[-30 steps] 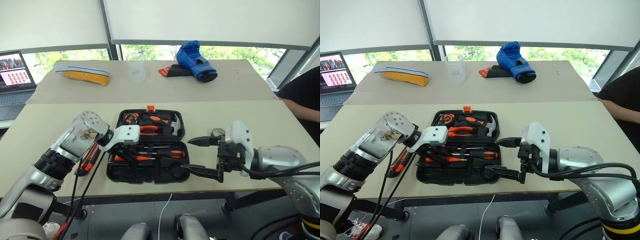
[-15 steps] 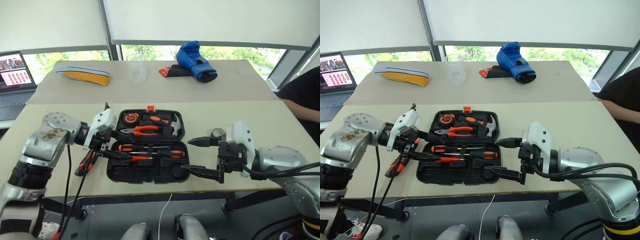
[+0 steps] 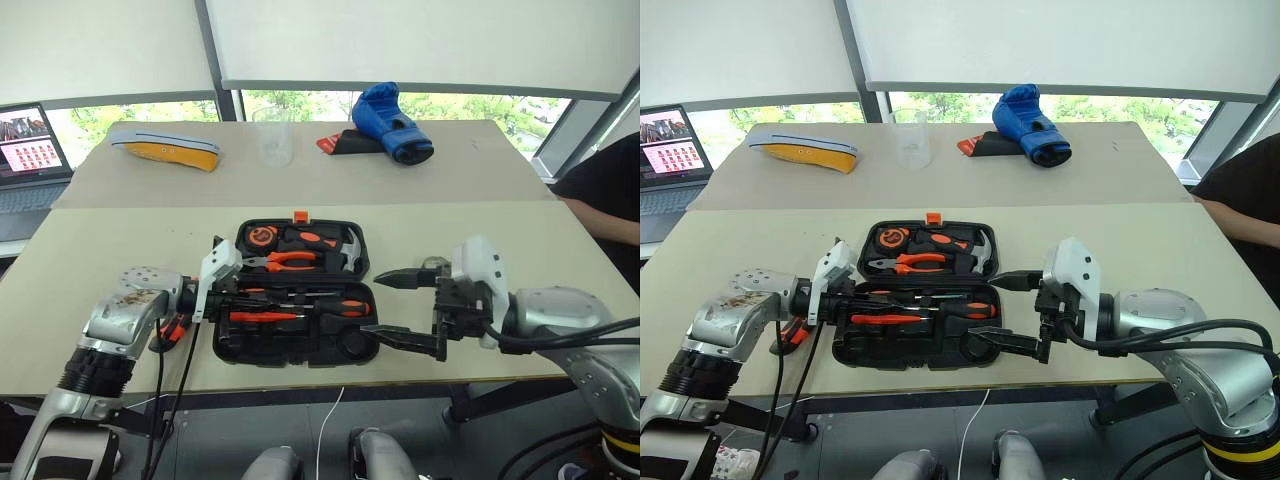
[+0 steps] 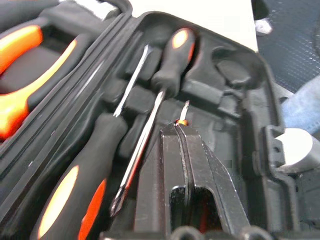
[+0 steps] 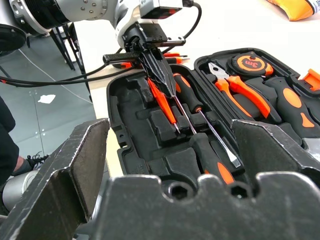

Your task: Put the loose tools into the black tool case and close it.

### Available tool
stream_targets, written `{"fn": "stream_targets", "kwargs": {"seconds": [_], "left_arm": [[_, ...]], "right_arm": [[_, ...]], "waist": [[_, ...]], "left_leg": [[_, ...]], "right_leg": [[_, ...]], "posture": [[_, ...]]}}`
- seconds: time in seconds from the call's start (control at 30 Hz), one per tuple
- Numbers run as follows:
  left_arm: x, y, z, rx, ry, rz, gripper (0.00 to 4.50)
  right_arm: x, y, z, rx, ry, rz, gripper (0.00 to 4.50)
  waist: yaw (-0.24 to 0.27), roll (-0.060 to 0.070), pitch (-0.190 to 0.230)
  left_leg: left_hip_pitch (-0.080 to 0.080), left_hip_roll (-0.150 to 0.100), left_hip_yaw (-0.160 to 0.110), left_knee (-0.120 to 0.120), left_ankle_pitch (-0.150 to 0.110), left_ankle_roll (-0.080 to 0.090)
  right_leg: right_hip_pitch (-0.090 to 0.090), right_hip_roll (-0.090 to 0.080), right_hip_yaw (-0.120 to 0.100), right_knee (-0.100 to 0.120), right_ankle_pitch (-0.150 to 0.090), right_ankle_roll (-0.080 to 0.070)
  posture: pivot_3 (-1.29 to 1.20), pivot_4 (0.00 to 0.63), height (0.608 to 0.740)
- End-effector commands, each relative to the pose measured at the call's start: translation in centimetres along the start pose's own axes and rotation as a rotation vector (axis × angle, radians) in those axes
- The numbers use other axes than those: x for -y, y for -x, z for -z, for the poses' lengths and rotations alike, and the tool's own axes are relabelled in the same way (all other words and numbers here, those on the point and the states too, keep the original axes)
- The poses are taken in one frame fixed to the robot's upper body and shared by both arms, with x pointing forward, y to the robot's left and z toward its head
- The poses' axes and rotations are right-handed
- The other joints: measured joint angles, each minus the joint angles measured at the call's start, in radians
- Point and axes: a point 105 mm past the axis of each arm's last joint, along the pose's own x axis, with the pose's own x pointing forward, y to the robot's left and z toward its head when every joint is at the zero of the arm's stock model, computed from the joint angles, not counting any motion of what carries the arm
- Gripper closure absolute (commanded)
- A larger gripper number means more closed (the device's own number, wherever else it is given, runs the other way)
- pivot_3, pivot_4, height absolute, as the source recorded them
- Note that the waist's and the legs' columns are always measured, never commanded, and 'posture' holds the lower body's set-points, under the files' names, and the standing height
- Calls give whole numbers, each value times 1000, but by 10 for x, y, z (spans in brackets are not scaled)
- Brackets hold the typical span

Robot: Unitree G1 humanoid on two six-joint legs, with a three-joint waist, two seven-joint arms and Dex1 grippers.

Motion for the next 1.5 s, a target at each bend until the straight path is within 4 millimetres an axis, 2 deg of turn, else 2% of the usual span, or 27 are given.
{"fn": "stream_targets", "kwargs": {"seconds": [0.03,0.23,0.43,0.6,0.73,0.93,1.03,1.1,1.27,1.33,1.5], "left_arm": [[-4,2,-3,9,6,-11,4486],[-4,4,4,-3,25,-7,4486],[-6,8,2,0,43,-7,4486],[0,5,20,-62,22,10,4486],[1,9,34,-105,-30,-18,4486],[-3,22,30,-78,-46,-77,4486],[1,23,36,-110,-58,-58,4486],[0,20,31,-88,-58,-56,4486],[-7,17,-4,30,-19,-56,4486],[-9,17,-12,46,-14,-51,4486],[-13,9,-10,21,-23,-41,4486]], "right_arm": [[-1,-1,-6,23,30,1,0],[-2,-2,-6,24,28,0,0],[-2,-2,-5,22,26,3,0],[-2,-2,-5,23,27,7,0],[-2,-3,-5,24,26,11,0],[-2,-3,-4,30,17,17,0],[-2,-3,-3,32,14,18,0],[-1,-3,-3,34,13,19,0],[-2,-4,-2,34,12,16,0],[-2,-4,-2,33,11,15,0],[-2,-4,-1,32,11,15,0]], "waist": [[0,0,0],[0,0,0],[0,0,0],[-1,0,0],[-2,1,0],[-2,1,-1],[-2,1,-1],[-1,1,-1],[3,0,0],[2,0,0],[-1,0,0]], "left_leg": [[0,0,0,0,0,0],[0,0,0,0,0,0],[0,0,0,0,0,0],[1,0,0,0,0,0],[2,0,0,-1,0,0],[7,1,0,-2,0,0],[7,1,0,-2,0,0],[7,1,0,-2,0,0],[7,1,0,-2,0,0],[6,1,0,-2,0,0],[5,1,0,-2,0,0]], "right_leg": [[0,0,0,0,0,0],[0,0,0,0,0,0],[0,0,0,0,0,0],[0,0,0,0,0,0],[1,0,1,0,0,0],[6,0,1,-1,0,0],[6,0,1,-1,0,0],[6,0,1,-1,0,0],[6,0,0,-1,0,0],[5,1,0,-1,0,0],[5,1,0,-2,0,0]], "posture": [[0,150,731],[0,150,731],[0,150,731],[0,150,731],[0,150,731],[0,150,731],[0,150,731],[0,150,731],[0,150,731],[0,150,731],[0,150,731]]}}
